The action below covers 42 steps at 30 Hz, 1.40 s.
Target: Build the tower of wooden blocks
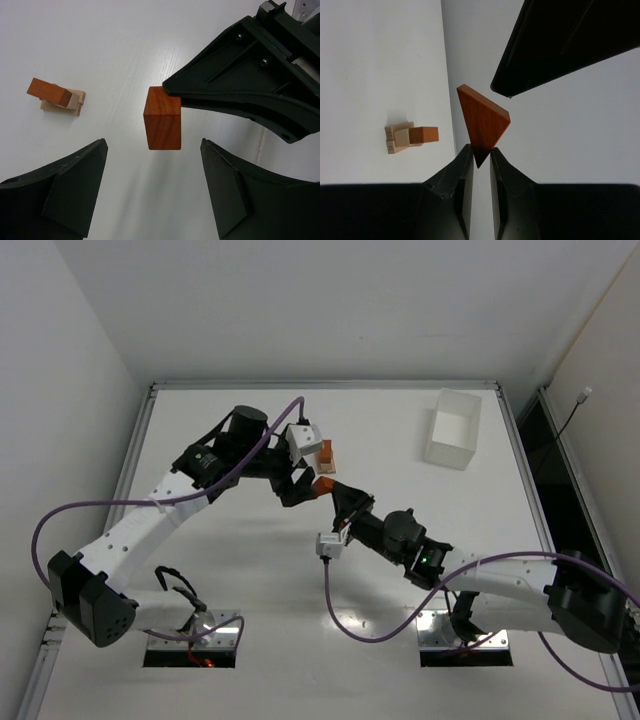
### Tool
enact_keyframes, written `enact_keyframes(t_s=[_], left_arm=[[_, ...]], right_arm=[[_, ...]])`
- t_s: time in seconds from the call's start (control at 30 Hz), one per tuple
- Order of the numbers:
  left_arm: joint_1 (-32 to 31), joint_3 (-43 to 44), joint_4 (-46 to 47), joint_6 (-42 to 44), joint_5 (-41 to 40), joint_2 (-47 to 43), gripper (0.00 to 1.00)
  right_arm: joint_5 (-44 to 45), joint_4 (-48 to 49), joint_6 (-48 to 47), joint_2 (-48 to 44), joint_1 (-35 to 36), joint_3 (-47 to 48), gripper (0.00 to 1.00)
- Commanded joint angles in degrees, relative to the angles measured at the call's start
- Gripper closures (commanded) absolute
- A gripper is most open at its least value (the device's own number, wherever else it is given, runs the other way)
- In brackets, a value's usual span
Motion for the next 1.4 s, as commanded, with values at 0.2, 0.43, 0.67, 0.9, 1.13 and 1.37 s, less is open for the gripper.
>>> enact_keyframes(t_s=[0.2,0.43,0.67,0.9,1.13,1.37], left_arm=[[-1.97,0.1,3.36,0.63,-0.87,-1.71,0.18],[-1.97,0.1,3.99,1.14,-1.4,-1.71,0.16],[-1.97,-0.42,3.99,1.68,-0.35,-0.57,0.19],[-1.97,-0.42,3.99,1.68,-0.35,-0.04,0.23],[-1.97,-0.42,4.6,1.68,-0.35,0.48,0.25],[-1.97,-0.42,5.13,1.68,-0.35,1.01,0.31]], right_arm=[[4.5,5.48,-1.23,2.4,1.7,1.45,1.0],[6.09,6.09,-1.75,2.4,2.23,1.45,1.0],[6.62,6.09,-1.75,2.4,3.37,2.58,1.0],[6.62,5.56,-1.75,2.4,3.9,3.21,1.0],[6.62,5.56,-1.75,2.93,4.95,4.96,1.0],[6.62,4.51,-1.23,3.45,5.48,4.96,1.0]])
